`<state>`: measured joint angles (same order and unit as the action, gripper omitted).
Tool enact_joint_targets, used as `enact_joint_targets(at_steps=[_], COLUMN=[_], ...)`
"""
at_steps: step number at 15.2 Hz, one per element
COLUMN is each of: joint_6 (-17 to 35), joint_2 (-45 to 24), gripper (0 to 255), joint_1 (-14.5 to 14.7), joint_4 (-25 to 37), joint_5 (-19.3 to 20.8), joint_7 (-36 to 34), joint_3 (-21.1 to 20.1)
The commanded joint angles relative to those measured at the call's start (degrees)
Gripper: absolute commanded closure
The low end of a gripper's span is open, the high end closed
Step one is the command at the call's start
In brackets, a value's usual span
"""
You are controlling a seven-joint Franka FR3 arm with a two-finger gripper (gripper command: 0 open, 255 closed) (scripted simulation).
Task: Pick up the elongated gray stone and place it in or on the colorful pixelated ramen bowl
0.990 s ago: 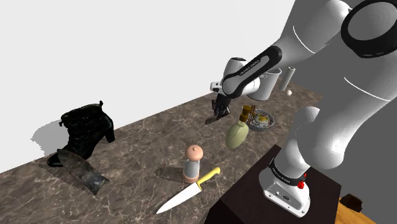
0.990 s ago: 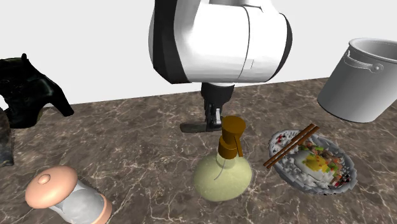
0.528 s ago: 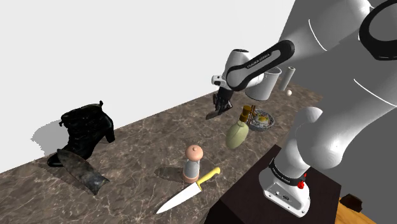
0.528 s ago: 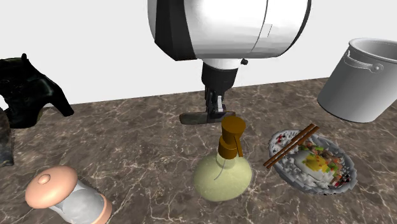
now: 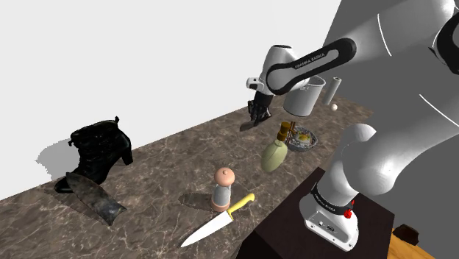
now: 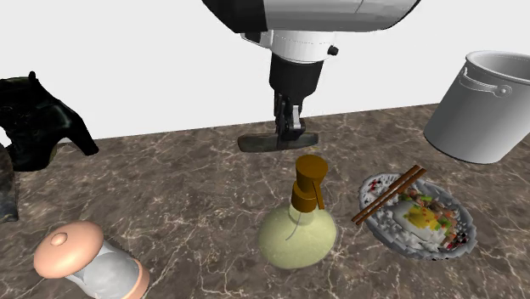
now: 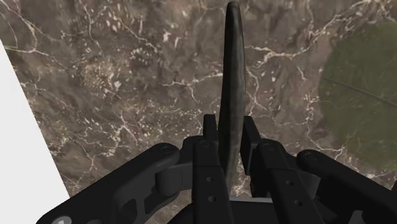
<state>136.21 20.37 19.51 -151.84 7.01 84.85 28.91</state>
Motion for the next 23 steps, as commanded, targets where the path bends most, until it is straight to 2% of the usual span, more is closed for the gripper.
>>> enact_joint_targets(at_steps=[1, 3, 13, 19, 23], joint_6=[-1.84, -3.23, -7.91, -10.83, -12.37], joint_2=[1.13, 1.99, 12.96, 16.17, 16.69], gripper=[255, 255, 255, 255, 255], joint_1=[-0.23, -0.40, -12.32, -18.87, -22.17], joint_4=[0.72, 1.29, -4.66, -4.50, -2.86], joint_5=[0.33, 0.55, 10.17, 15.13, 17.81], joint_7=[-0.44, -0.74, 10.23, 18.64, 24.67], joint_3=[-0.45, -0.79, 6.88, 12.82, 17.37])
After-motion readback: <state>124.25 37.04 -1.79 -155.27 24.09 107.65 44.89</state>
